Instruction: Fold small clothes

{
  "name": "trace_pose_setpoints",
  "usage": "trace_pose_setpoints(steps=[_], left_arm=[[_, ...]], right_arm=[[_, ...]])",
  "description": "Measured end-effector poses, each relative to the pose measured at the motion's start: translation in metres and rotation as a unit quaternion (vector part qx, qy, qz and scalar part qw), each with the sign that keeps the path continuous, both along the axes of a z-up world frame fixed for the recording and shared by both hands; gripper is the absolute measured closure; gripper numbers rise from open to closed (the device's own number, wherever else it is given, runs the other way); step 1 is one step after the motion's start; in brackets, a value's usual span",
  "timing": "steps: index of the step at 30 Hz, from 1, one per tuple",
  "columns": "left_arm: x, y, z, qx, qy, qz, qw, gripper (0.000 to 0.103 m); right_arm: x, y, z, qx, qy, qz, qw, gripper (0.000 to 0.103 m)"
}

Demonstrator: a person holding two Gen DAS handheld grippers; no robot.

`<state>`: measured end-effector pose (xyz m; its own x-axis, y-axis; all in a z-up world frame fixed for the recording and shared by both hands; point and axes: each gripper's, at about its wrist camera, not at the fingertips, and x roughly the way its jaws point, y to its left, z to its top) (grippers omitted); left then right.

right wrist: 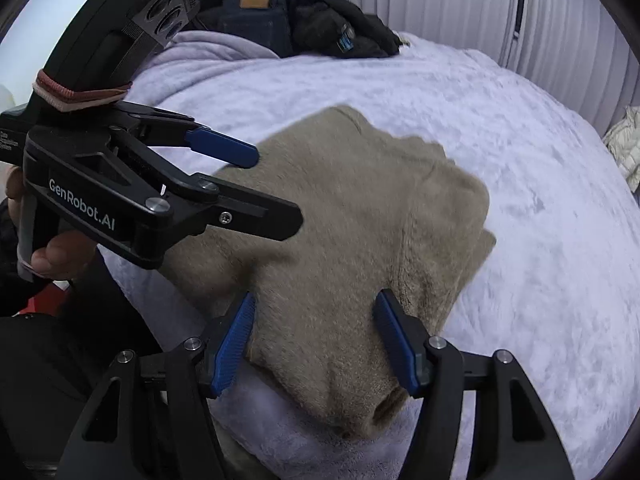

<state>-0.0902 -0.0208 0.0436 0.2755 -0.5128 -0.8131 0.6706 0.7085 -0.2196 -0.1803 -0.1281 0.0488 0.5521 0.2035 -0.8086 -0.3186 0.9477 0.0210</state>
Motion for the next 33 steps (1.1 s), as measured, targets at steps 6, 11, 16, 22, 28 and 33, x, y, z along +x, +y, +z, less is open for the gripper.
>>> trace_pose_setpoints(steps=[6, 11, 16, 22, 28, 33], left_arm=[[-0.004, -0.004, 0.004, 0.010, -0.016, -0.005, 0.9998, 0.012], [0.021, -0.006, 0.025, 0.006, -0.017, 0.009, 0.9998, 0.012], [0.023, -0.011, -0.004, 0.053, -0.020, 0.014, 0.9983, 0.012], [0.016, -0.010, -0.003, 0.058, -0.031, 0.012, 0.9978, 0.011], [0.049, -0.028, 0.024, 0.068, -0.039, 0.006, 0.9969, 0.011], [0.120, -0.052, -0.023, 0.105, 0.050, 0.031, 0.9927, 0.011]], right_arm=[[-0.003, -0.008, -0.010, 0.019, -0.004, 0.017, 1.000, 0.034], [0.009, -0.027, 0.023, 0.056, -0.005, 0.065, 0.996, 0.033], [0.054, -0.049, 0.033, 0.088, 0.013, 0.141, 0.986, 0.030], [0.107, -0.079, -0.011, 0.089, 0.079, 0.178, 0.977, 0.033], [0.105, -0.080, 0.017, 0.047, 0.043, 0.183, 0.981, 0.034], [0.143, -0.055, 0.005, -0.012, 0.052, 0.179, 0.982, 0.031]])
